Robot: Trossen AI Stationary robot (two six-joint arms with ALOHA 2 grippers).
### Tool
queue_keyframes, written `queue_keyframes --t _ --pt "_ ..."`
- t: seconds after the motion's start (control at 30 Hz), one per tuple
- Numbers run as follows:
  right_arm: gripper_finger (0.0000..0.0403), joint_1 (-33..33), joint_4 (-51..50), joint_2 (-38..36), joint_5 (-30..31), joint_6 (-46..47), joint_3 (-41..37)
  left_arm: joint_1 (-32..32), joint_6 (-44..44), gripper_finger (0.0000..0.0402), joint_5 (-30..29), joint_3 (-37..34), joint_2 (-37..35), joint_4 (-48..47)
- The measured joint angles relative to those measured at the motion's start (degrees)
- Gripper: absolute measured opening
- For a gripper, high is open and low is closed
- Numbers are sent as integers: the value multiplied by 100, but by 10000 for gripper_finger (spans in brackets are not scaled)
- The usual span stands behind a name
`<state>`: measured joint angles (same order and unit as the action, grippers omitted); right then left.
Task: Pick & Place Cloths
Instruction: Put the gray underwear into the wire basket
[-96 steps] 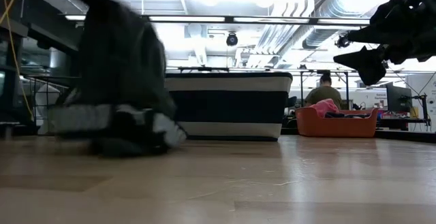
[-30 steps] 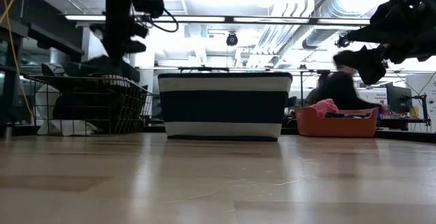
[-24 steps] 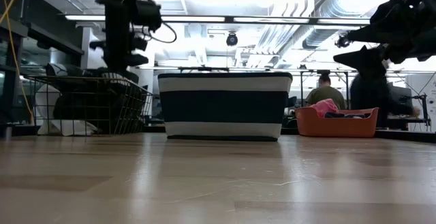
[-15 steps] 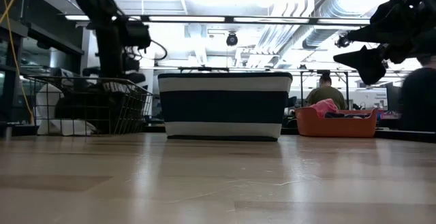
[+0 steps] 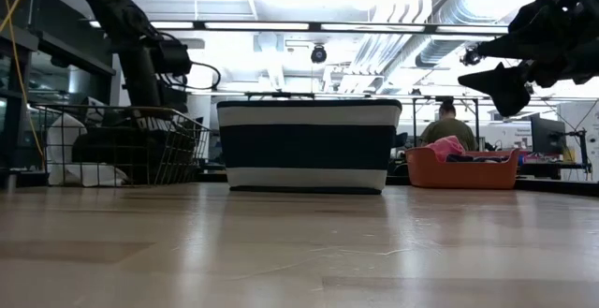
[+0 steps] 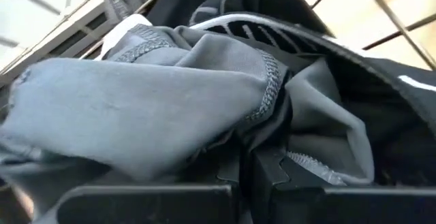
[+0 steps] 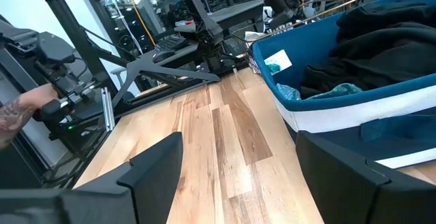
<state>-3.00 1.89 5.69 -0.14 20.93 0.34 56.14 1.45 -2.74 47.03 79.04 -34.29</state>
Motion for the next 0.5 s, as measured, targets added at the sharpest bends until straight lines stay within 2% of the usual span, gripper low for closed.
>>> queue_keyframes --t 0.1,0.23,0.5 --pt "278 0 0 0 0 0 -2 79 243 0 282 -2 66 60" --pt "278 0 -1 0 0 0 0 90 279 13 334 152 63 -81" --pt "278 0 0 0 0 0 0 75 260 104 367 940 -2 -518"
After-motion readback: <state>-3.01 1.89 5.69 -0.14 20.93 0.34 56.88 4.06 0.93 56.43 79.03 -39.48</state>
